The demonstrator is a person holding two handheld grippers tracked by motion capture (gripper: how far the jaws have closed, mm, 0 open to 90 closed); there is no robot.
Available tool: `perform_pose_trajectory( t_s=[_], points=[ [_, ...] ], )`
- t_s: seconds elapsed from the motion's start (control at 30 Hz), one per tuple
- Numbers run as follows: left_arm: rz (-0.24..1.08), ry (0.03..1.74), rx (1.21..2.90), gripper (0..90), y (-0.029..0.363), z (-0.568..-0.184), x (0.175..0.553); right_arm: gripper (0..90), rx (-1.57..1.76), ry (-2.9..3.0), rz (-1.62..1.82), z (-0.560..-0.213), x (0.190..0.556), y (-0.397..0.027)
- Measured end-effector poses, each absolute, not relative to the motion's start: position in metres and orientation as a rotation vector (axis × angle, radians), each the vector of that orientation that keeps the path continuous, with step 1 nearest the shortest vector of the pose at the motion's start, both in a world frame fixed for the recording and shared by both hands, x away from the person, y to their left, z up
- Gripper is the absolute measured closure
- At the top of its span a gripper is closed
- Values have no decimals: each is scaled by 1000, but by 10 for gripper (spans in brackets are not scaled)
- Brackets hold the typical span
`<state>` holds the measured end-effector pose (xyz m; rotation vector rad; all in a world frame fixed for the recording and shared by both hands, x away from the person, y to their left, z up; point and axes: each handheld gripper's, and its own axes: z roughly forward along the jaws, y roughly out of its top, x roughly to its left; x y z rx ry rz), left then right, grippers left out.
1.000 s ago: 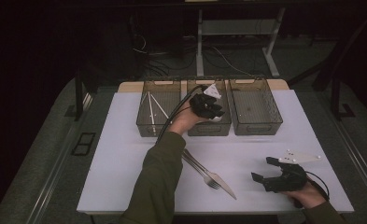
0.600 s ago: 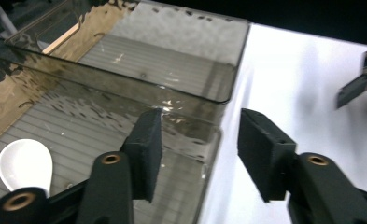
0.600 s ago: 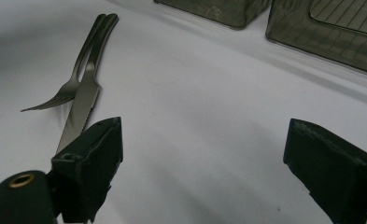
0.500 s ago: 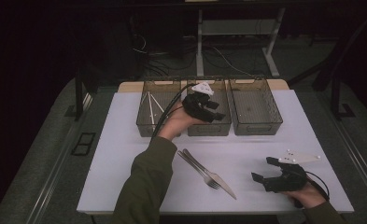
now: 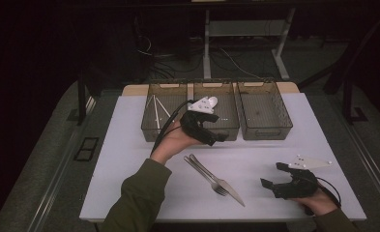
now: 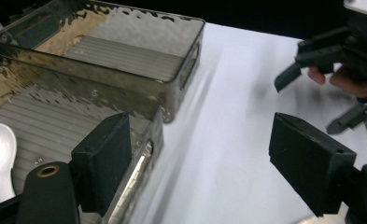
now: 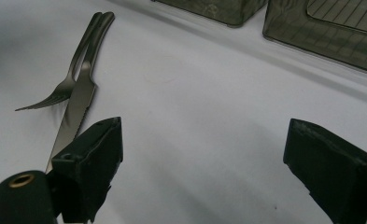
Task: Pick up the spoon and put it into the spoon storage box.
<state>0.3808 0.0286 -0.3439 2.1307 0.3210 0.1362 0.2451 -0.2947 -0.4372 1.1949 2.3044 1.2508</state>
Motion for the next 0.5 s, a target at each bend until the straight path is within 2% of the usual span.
perform_pose_trajectory(
  t_s=[0.5],
  points=[
    [150,323,2085,199,56,-359,338,120,1200,2305,1244,-437,245,-294]
  ],
)
